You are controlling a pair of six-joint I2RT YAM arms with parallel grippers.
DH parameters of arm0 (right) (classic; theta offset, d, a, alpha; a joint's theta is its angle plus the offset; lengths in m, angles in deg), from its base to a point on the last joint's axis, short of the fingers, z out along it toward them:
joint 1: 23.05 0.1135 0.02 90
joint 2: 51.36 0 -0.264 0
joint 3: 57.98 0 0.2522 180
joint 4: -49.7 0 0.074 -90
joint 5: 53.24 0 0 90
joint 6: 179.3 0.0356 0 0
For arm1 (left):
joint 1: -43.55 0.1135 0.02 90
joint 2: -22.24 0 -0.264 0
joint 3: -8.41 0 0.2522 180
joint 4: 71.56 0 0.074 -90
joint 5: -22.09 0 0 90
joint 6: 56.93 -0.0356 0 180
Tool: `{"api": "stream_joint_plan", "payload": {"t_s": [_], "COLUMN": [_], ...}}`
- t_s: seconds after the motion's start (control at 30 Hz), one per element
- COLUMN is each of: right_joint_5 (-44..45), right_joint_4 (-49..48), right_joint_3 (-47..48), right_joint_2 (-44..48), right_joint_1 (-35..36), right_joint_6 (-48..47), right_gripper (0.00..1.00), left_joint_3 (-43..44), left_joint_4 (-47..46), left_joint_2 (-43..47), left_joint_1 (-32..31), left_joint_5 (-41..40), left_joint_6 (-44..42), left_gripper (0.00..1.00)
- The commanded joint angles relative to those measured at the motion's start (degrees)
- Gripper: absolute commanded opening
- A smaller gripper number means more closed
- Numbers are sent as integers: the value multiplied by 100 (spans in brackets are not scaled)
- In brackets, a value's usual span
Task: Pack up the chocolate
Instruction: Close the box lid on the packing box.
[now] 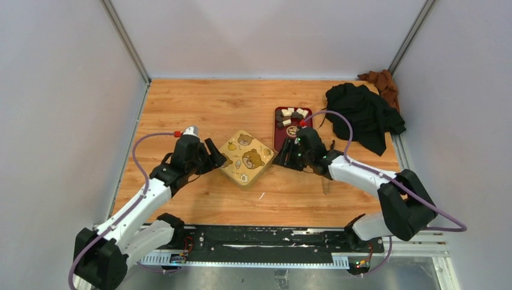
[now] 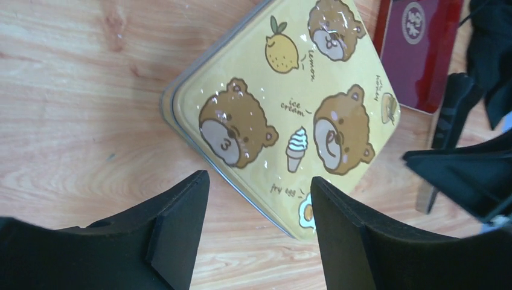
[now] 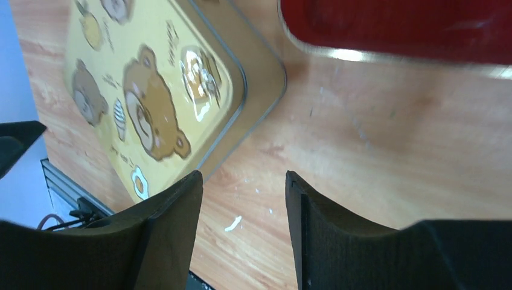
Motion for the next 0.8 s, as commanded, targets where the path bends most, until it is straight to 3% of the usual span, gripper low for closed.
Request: {"api": "stream_joint_plan", "payload": {"t_s": [0.0,0.17,0.43,0.6,0.77], "right_joint_5": [-449,-836,-1053,-1379,-1364], "right_joint_4": [655,625,471,316,37], "right_joint_3": [639,1158,1545,1299,652], "right_joint_2": [-182,-692,-1527,-1680,-1214], "right_joint_1": [-483,-653,-735,-738,-535], "right_joint_6": [-1138,-1404,-1625,-1526,-1219], "right_gripper": [58,56,49,43,41], "left_joint_3": [604,1019,957,858,906], "left_joint_4": [168,303,258,181,330], "left_joint_2": [-647,-1110,-1301,-1381,-1244], "left_joint_1": [125,144,239,258,259], "left_joint_5": [63,37,5,-65,-138], "left_joint_6": [-772,-1096,-1111,-1079,-1143], "left_gripper": [68,69,70,71,74]}}
